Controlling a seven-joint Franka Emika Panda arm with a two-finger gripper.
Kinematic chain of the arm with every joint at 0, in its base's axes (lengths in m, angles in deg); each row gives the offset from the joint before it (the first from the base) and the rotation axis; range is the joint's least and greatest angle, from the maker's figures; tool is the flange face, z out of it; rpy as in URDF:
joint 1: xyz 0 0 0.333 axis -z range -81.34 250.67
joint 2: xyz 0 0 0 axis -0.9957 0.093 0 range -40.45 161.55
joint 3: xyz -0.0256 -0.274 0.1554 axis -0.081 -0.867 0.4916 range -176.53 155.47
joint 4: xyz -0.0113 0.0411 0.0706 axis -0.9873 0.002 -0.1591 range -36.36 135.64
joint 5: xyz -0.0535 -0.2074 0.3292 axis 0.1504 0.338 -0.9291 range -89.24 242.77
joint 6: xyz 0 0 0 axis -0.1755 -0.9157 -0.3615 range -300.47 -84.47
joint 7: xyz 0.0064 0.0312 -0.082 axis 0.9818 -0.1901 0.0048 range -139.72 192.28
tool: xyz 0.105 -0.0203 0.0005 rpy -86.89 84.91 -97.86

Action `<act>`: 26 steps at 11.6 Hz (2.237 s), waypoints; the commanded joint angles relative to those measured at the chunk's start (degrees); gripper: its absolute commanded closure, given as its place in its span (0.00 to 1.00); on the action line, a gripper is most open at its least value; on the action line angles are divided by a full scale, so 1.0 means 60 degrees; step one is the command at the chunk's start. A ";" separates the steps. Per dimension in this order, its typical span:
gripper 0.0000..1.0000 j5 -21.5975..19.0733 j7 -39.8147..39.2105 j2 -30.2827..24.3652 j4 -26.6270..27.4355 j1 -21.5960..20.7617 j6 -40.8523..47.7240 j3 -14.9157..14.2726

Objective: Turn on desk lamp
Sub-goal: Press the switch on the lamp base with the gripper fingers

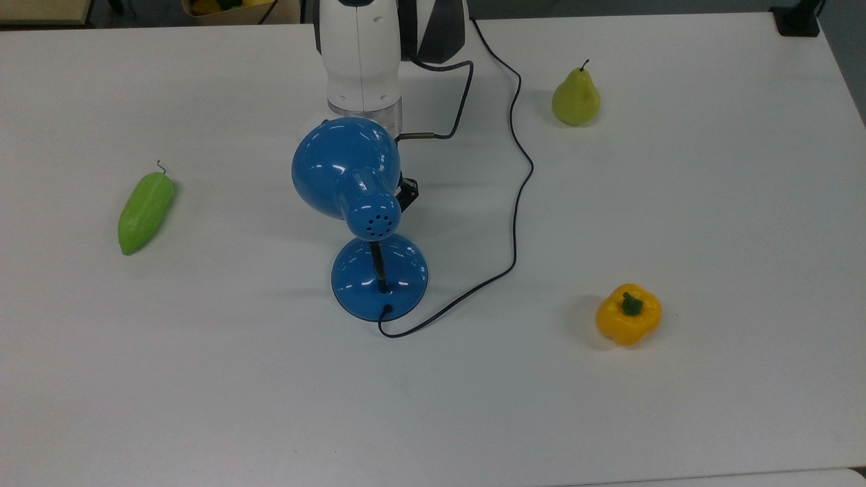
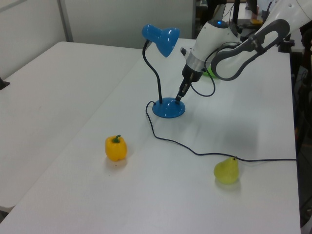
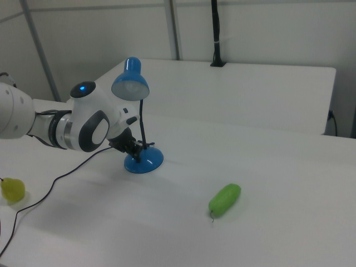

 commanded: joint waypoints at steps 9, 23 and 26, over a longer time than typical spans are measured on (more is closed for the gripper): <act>1.00 0.0230 -0.0421 0.0339 -0.0257 0.0009 -0.0374 -0.0024; 1.00 0.0406 -0.0407 0.0617 -0.0199 0.0038 -0.0608 -0.0024; 1.00 0.0479 -0.0407 0.0647 -0.0184 0.0126 -0.0608 -0.0039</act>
